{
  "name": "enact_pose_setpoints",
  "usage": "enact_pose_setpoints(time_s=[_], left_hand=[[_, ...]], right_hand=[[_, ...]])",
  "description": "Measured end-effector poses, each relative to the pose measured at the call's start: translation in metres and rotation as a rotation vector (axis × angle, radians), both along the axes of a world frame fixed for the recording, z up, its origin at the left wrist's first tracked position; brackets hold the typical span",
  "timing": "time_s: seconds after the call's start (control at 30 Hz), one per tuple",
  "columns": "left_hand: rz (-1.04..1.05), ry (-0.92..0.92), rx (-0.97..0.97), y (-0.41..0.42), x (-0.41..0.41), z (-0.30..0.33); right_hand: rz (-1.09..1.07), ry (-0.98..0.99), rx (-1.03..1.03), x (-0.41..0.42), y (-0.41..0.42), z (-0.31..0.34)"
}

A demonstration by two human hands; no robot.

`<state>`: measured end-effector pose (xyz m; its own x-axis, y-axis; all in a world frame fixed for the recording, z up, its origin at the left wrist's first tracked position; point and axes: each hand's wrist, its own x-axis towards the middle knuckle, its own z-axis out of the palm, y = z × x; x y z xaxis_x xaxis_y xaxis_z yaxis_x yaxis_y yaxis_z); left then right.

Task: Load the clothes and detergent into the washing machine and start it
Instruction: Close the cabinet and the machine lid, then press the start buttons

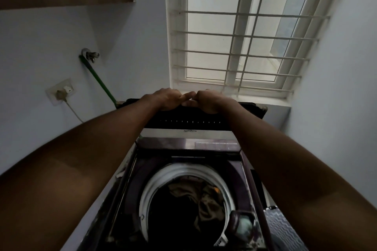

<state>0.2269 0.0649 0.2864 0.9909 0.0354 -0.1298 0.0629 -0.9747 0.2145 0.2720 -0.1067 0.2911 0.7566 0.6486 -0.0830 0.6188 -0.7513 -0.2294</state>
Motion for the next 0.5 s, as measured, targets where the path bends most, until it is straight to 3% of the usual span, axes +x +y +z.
enact_pose_setpoints(time_s=[0.27,0.5], left_hand=[[-0.038,0.029,0.010,-0.016,-0.057,-0.019],[-0.062,0.015,-0.006,-0.027,-0.109,-0.049]], right_hand=[[0.032,0.083,0.000,-0.056,-0.017,-0.018],[0.025,0.108,-0.118,-0.104,-0.029,-0.049]])
